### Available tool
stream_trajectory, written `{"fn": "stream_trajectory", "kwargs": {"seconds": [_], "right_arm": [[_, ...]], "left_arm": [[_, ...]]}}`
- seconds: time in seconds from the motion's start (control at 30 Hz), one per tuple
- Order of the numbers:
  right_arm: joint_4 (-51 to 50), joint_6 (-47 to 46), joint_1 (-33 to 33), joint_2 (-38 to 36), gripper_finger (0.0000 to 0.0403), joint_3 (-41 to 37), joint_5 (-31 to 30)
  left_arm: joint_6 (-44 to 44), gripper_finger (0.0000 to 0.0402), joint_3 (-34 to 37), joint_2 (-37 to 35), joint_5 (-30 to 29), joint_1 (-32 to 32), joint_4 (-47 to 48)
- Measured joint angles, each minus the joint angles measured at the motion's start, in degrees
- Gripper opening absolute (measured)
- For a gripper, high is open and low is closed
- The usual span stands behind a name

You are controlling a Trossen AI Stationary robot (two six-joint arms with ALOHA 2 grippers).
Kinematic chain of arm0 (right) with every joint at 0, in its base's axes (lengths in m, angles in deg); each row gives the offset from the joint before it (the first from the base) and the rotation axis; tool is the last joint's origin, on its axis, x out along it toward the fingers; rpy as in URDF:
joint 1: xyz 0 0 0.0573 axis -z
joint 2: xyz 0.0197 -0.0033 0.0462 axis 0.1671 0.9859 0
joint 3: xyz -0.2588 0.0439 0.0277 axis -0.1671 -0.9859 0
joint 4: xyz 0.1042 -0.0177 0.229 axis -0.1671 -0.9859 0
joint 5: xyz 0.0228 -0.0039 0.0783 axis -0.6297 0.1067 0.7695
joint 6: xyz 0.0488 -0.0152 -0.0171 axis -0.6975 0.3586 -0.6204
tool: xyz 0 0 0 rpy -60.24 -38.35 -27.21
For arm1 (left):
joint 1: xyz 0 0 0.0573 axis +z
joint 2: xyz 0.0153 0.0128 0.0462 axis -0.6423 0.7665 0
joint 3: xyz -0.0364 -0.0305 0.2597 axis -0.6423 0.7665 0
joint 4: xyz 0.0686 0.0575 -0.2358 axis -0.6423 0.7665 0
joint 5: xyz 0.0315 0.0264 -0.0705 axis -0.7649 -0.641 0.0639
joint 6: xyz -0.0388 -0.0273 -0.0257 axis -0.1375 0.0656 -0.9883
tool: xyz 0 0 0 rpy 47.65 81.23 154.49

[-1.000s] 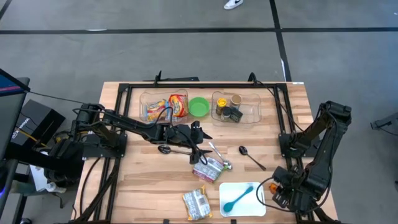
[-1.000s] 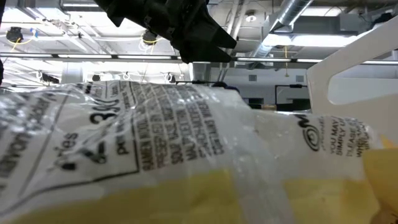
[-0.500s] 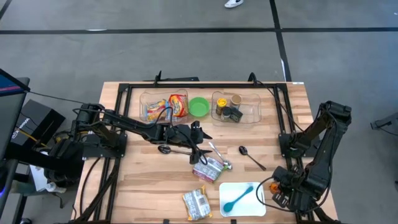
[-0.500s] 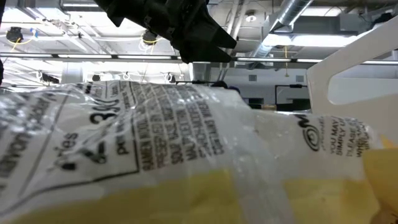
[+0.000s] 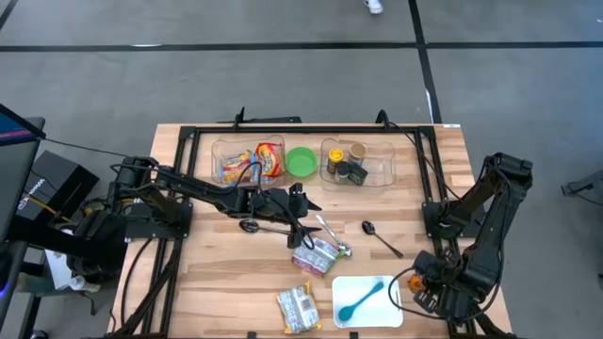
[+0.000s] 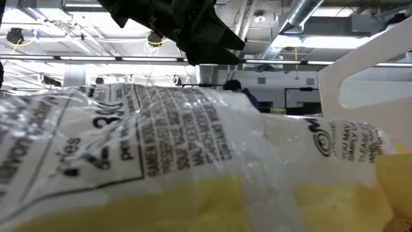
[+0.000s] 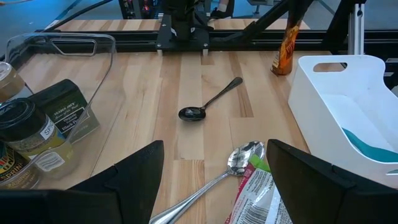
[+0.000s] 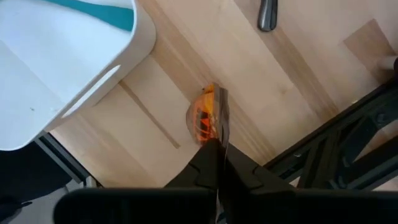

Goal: Pick & Place Food Item
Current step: Put the orange spice pack in the right transparent bin

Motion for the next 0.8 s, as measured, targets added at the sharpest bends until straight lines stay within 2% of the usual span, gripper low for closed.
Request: {"fn": "stream_trajectory", "kwargs": {"seconds": [0.2, 0.5, 0.8], "right_arm": [[-1.64, 0.28, 0.84, -2.07, 0.0000, 0.02, -0.04], [-6.08, 6.91, 4.39, -6.11, 0.0000, 0.04, -0.90], [-7.46, 18.62, 10.42, -10.89, 0.0000, 0.04, -8.94]], "left_arm": [[-0.01, 0.0277, 0.00, 0.00, 0.04, -0.01, -0.01], [-0.02, 0.0277, 0.00, 0.00, 0.11, -0.02, -0.09], [0.00, 0.0277, 0.00, 0.00, 0.31, 0.00, -0.31]]}}
